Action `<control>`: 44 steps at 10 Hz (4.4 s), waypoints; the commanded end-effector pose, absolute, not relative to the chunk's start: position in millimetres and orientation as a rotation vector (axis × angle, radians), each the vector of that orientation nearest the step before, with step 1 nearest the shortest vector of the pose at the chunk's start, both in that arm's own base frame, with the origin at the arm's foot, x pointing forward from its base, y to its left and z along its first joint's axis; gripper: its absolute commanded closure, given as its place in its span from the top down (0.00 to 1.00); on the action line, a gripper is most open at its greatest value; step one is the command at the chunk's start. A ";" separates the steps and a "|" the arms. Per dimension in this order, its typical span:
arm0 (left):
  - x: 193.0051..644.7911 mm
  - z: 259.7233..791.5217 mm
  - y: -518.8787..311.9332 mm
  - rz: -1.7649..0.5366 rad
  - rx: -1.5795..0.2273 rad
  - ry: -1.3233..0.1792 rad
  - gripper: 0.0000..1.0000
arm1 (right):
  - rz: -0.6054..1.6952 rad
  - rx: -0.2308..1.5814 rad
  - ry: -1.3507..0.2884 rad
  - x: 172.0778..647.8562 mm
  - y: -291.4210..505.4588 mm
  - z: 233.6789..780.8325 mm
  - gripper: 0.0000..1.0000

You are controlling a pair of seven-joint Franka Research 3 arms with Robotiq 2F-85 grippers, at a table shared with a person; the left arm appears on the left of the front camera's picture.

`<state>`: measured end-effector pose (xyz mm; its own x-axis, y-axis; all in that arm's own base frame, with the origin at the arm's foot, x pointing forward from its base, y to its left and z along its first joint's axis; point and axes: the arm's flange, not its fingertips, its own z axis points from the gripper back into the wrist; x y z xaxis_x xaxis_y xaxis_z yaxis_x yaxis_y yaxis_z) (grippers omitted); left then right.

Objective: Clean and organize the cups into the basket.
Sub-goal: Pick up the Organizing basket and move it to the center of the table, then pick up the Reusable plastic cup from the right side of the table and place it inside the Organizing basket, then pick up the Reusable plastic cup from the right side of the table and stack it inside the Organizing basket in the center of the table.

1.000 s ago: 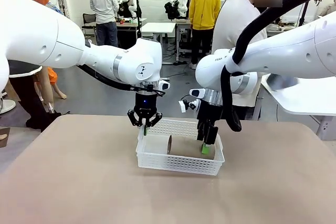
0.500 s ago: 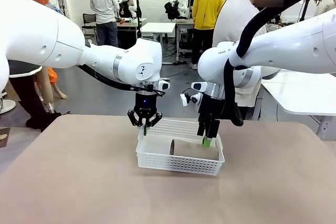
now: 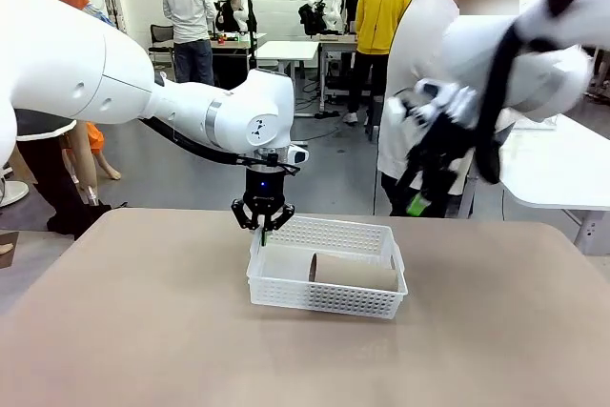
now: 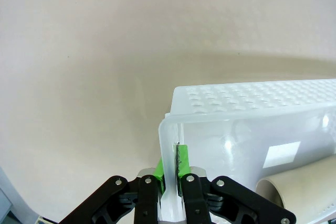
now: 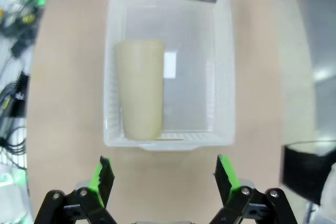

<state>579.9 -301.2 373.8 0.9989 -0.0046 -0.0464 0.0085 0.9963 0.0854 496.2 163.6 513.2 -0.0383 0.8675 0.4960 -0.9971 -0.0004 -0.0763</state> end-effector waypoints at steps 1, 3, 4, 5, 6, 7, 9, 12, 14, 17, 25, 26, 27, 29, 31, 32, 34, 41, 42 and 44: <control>579.5 374.6 -300.6 -0.006 0.084 0.044 0.03 | 1.511 0.472 -0.727 458.0 76.2 511.8 1.00; 579.5 374.6 -300.6 -0.006 0.084 0.044 0.03 | 1.362 0.614 -0.963 448.6 -23.9 506.5 1.00; 579.5 374.6 -300.6 -0.006 0.084 0.044 0.03 | 1.261 0.694 -1.063 446.3 -77.7 492.1 1.00; 579.5 374.6 -300.6 -0.006 0.084 0.044 0.03 | 1.224 0.743 -1.123 441.9 -116.6 477.8 1.00; 579.5 374.6 -300.6 -0.006 0.084 0.044 0.03 | 1.217 0.766 -1.165 434.4 -148.7 463.6 1.00; 579.5 374.6 -300.6 -0.006 0.084 0.044 0.03 | 1.173 0.785 -1.201 425.3 -176.7 448.8 1.00; 579.5 374.6 -300.6 -0.006 0.084 0.044 0.03 | 1.127 0.814 -1.238 404.2 -217.1 416.8 1.00; 579.5 374.6 -300.6 -0.006 0.084 0.044 0.03 | 1.089 0.840 -1.247 387.5 -233.2 389.2 1.00; 579.5 374.6 -300.6 -0.006 0.084 0.044 0.03 | 1.116 0.846 -1.252 392.6 -225.7 388.7 1.00; 579.5 374.6 -300.6 -0.006 0.084 0.044 0.03 | 1.076 0.836 -1.223 383.6 -234.7 384.7 1.00; 579.5 374.6 -300.6 -0.006 0.084 0.044 0.03 | 1.076 0.836 -1.223 383.6 -234.7 384.7 1.00; 579.5 374.6 -300.6 -0.006 0.084 0.044 0.03 | 1.076 0.836 -1.223 383.6 -234.7 384.7 1.00; 579.5 374.6 -300.6 -0.006 0.084 0.044 0.03 | 1.076 0.836 -1.223 383.6 -234.7 384.7 1.00; 579.5 374.6 -300.6 -0.006 0.084 0.044 0.03 | 1.076 0.836 -1.223 383.6 -234.7 384.7 1.00; 579.5 374.6 -300.6 -0.006 0.084 0.044 0.03 | 1.076 0.836 -1.223 383.6 -234.7 384.7 1.00; 579.5 374.6 -300.6 -0.006 0.084 0.044 0.03 | 1.076 0.836 -1.223 383.6 -234.7 384.7 1.00; 579.5 374.6 -300.6 -0.006 0.084 0.044 0.03 | 1.076 0.836 -1.223 383.6 -234.7 384.7 1.00; 579.5 374.6 -300.6 -0.006 0.084 0.044 0.03 | 1.032 0.908 -1.095 401.5 -235.3 307.1 1.00; 579.5 374.6 -300.6 -0.006 0.084 0.044 0.03 | 1.038 0.915 -1.048 409.1 -227.6 290.7 1.00; 579.5 374.6 -300.6 -0.006 0.084 0.044 0.03 | 1.041 0.912 -0.980 420.9 -215.2 266.5 1.00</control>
